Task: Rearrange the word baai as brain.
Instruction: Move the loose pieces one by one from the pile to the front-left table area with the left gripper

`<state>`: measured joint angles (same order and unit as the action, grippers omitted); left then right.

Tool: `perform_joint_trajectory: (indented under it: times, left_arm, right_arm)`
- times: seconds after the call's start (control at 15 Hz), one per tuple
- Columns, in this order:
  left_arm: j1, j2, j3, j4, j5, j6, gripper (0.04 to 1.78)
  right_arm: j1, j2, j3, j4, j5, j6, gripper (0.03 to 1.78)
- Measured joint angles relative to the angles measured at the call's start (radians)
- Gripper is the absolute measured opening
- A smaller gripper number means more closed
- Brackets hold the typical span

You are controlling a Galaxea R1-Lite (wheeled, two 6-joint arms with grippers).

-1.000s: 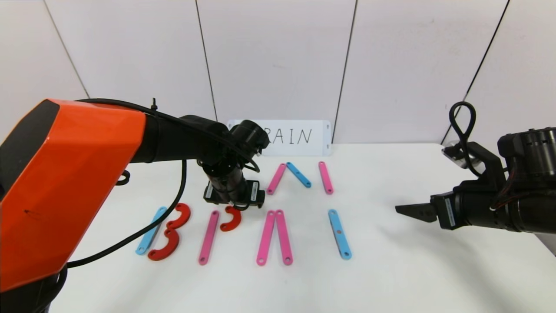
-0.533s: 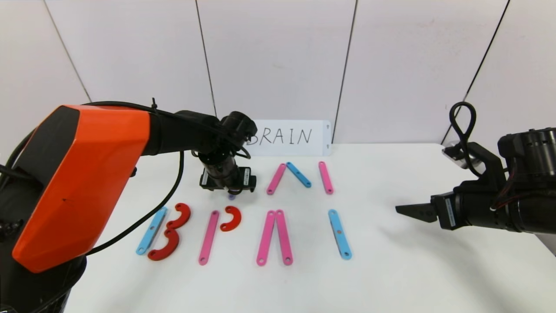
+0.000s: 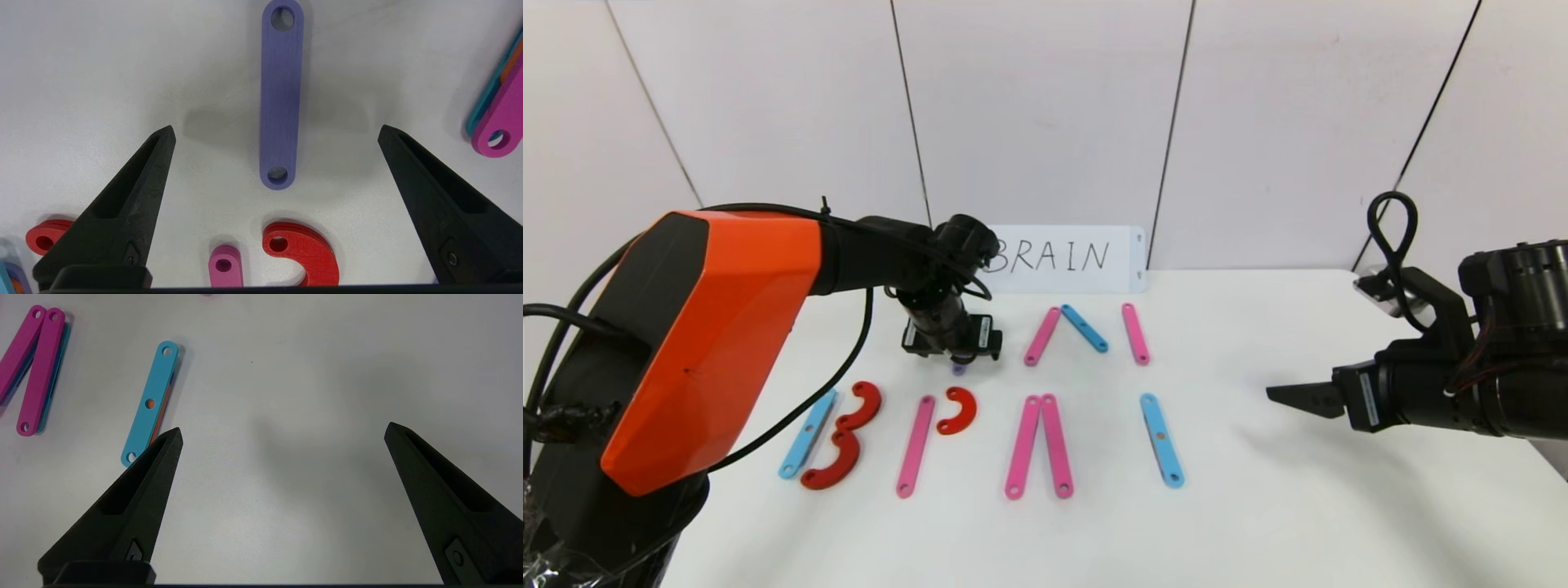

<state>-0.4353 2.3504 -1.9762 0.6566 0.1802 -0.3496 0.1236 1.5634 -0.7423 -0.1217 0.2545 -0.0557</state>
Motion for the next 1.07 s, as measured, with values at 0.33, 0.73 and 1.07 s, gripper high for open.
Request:
perform_joint_trajectory:
  times: [0.33, 0.73, 1.07]
  left_arm:
    - [0.005, 0.016, -0.001, -0.046, 0.0, 0.01, 1.28]
    - [0.004, 0.027, -0.001, -0.059, 0.0, 0.025, 0.31]
    - [0.003, 0.015, 0.006, -0.038, 0.001, 0.015, 0.28]
  right_arm:
    - [0.0, 0.0, 0.0, 0.0, 0.0, 0.0, 1.73]
    - [0.0, -0.001, 0.003, 0.0, 0.0, 0.0, 1.73]
    - [0.0, -0.001, 0.003, 0.0, 0.0, 0.0, 1.73]
